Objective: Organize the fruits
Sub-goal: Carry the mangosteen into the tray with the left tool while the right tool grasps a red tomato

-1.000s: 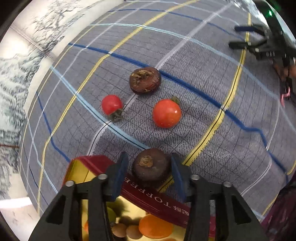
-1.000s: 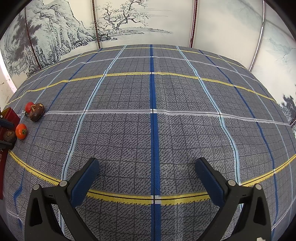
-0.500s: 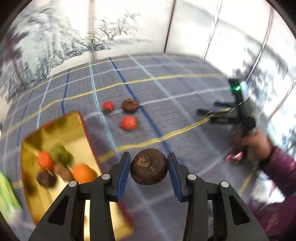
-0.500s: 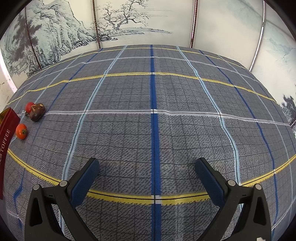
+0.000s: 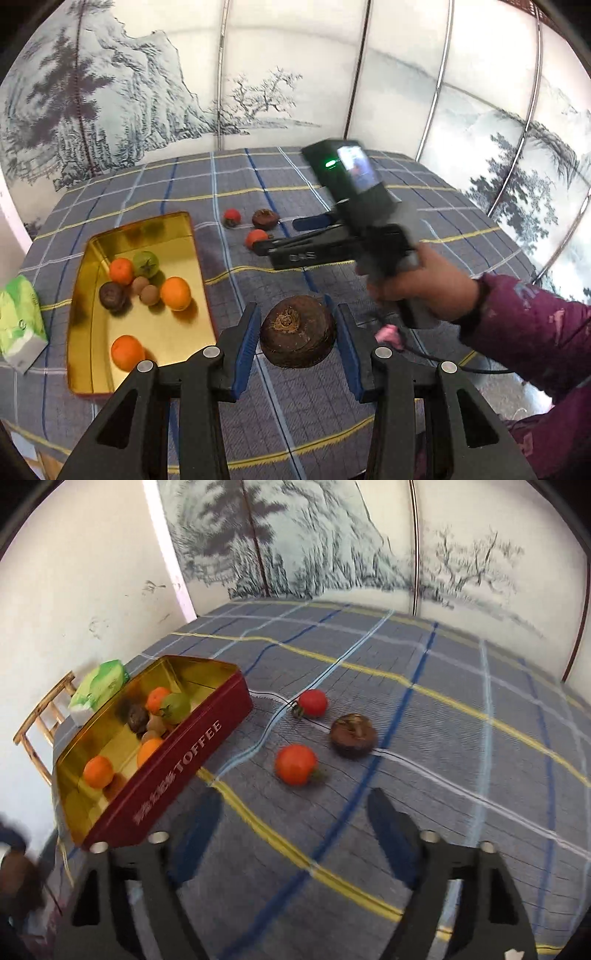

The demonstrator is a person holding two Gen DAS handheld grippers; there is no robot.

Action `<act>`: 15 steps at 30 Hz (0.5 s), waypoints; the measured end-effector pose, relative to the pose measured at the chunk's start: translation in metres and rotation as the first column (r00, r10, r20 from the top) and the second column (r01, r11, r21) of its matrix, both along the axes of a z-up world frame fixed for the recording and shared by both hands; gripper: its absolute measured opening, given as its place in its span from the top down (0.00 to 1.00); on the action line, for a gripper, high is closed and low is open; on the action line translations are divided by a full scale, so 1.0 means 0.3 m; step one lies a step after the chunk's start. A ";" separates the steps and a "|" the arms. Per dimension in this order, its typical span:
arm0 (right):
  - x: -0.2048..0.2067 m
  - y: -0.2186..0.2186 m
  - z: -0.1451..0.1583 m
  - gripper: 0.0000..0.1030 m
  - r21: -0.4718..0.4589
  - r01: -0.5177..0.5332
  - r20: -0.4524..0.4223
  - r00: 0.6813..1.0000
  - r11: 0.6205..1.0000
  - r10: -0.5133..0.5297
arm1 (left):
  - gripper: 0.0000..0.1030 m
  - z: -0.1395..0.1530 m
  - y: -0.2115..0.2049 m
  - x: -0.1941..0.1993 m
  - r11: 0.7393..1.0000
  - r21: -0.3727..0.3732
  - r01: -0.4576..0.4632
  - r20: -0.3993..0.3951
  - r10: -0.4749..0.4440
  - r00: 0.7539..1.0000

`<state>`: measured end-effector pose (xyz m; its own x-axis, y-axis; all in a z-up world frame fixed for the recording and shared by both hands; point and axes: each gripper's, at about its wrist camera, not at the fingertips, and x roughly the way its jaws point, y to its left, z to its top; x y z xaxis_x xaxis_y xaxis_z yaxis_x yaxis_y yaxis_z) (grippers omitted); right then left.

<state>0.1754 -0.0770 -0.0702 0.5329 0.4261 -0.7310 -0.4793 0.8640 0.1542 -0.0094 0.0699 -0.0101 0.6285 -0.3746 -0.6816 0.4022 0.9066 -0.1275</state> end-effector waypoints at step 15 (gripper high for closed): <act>0.081 0.072 -0.059 0.66 -0.054 0.036 -0.061 0.997 0.998 -0.039 | 0.59 0.032 0.157 -0.031 0.989 -0.058 -0.134 0.023 0.136 0.990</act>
<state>0.1998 -0.0553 -0.0879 0.5006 0.3661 -0.7845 -0.4370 0.8891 0.1360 -0.0187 0.1171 -0.0004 0.6937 -0.3222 -0.6441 0.2804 0.9446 -0.1706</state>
